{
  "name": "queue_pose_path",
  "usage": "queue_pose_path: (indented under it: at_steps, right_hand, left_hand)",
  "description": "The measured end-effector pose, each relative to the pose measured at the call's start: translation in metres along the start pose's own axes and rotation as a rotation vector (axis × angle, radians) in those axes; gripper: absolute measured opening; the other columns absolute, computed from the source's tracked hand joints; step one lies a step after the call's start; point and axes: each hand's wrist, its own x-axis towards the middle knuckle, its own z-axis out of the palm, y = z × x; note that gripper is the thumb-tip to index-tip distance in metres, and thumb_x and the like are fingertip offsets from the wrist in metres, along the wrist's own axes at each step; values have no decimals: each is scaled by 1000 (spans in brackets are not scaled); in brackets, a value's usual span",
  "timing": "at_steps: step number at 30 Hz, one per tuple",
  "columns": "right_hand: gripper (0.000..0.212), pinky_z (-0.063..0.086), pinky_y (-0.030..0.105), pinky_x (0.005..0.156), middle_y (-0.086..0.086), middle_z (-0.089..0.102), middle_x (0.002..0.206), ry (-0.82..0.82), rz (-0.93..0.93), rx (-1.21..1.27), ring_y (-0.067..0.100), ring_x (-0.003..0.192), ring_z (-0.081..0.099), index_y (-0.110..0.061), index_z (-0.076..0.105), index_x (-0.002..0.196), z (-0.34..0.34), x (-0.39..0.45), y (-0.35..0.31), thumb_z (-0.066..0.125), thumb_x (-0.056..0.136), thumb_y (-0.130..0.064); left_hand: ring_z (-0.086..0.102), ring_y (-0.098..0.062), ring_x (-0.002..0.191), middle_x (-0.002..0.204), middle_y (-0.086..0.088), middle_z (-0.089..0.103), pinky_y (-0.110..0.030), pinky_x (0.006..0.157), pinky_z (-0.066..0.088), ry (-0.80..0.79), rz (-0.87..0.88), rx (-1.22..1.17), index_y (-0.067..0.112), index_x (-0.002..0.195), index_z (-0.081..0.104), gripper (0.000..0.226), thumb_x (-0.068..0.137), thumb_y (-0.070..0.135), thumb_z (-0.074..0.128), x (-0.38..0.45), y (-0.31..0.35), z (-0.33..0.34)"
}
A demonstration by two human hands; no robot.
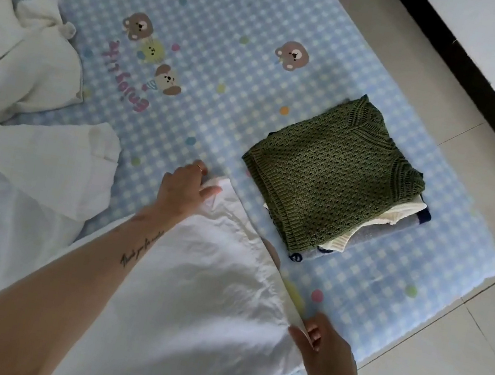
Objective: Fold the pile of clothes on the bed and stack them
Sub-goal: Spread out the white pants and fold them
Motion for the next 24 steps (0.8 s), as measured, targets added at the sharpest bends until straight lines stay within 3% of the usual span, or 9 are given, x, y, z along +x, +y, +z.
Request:
queue_pose_path:
  at_steps: [4,7,9,11,13,16,20,24]
  right_hand:
    - [24,42,28,59,-7,59,68,28,-14,37,17,66,56,-31,48,71,2,-2,1,67,85,-31]
    - [7,45,33,64,-9,60,88,61,-4,-4,22,74,56,-21,59,90,1,4,-3,65,87,-23]
    - [25,47,39,70,2,59,103,269,-86,-182,27,88,59,-14,61,109,5,7,-7,67,85,-20]
    - [37,43,42,85,10,57,120,441,-351,-298,29,110,54,-13,56,122,25,3,-33,56,90,-31]
    - [47,30,43,105,8,46,143,316,-679,-343,26,133,39,-17,45,138,61,2,-71,39,96,-37]
    - [53,22,49,109,5,31,153,31,-973,-606,27,140,32,-20,37,145,112,17,-101,34,96,-41]
    - [55,27,49,109,5,26,153,68,-865,-846,28,139,34,-17,38,143,84,78,-79,26,95,-40]
    - [62,31,54,107,19,31,151,199,-582,-795,36,137,35,0,36,143,73,83,-89,12,101,-39]
  left_hand:
    - [59,-31,98,97,-10,65,-36,78,33,81,121,58,9,99,60,17,93,23,53,-5,3,8]
    - [55,-30,103,109,-11,63,-38,85,38,115,61,-20,9,107,59,20,93,21,52,4,23,7]
    - [48,-30,116,125,-13,55,-41,97,39,187,17,-87,8,124,52,32,94,21,52,-11,28,10]
    - [41,-31,130,138,-16,46,-43,108,35,326,17,-144,4,135,44,40,97,18,48,-58,19,22]
    - [32,-29,139,147,-17,38,-42,113,29,382,-7,-153,3,140,38,43,99,17,41,-126,1,45]
    - [13,-21,146,154,-15,22,-39,117,15,280,-132,-127,6,147,22,54,100,33,24,-224,-51,84]
    - [-4,-9,146,159,4,-4,-30,116,3,181,-324,-54,27,150,3,60,97,52,8,-324,-137,104]
    - [-2,-5,145,159,8,-4,-26,115,2,198,-527,19,30,150,4,61,95,57,9,-395,-193,91]
